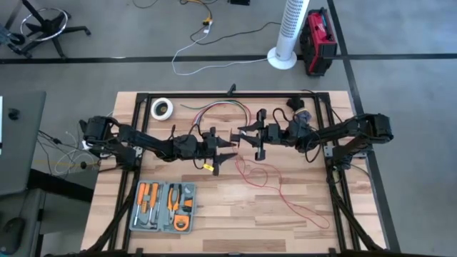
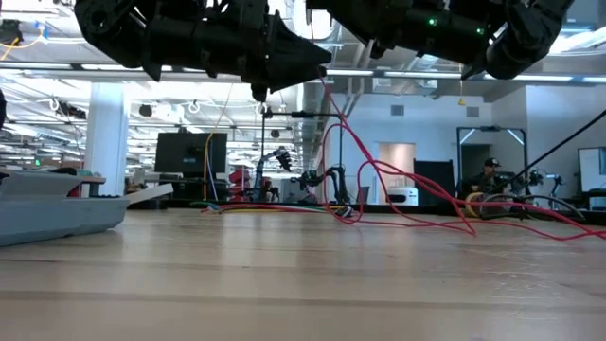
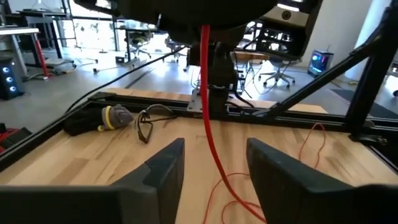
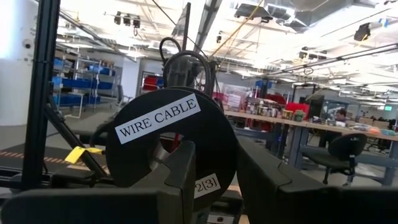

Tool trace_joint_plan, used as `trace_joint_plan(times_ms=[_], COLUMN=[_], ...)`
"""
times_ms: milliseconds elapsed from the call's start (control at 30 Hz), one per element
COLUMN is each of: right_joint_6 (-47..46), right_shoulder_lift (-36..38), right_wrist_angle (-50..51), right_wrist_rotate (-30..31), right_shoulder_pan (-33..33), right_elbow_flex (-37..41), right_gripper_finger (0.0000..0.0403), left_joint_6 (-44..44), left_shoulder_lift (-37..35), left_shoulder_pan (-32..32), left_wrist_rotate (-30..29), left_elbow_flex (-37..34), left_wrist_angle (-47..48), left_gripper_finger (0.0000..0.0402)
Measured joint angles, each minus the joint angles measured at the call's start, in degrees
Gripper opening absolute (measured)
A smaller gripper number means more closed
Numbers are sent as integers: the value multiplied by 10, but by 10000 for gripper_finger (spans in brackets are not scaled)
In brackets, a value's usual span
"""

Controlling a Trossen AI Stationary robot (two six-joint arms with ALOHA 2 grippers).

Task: Coil cords
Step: Coil the red wire on the black spool

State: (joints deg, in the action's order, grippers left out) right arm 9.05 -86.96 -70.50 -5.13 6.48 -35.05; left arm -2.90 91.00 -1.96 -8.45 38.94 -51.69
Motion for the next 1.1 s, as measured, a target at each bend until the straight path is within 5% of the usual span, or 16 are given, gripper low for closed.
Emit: trace_joint_plan(times_ms=[333, 667, 1100], right_joint_6=[5, -5, -4], right_shoulder_lift=[0, -1, 0], right_wrist_angle=[-2, 36, 95], right_wrist_rotate=[0, -6, -2], right_shoulder_pan=[1, 29, 38], right_elbow_flex=[0, 0, 0], right_gripper_finger=[102, 102, 102], left_joint_6=[1, 30, 22], left_shoulder_lift=[0, -3, -31], left_shoulder_pan=[0, -54, -87], left_wrist_rotate=[-25, -41, -93], left_elbow_flex=[0, 7, 199], left_wrist_angle=[11, 53, 458], left_gripper_finger=[15, 2, 1])
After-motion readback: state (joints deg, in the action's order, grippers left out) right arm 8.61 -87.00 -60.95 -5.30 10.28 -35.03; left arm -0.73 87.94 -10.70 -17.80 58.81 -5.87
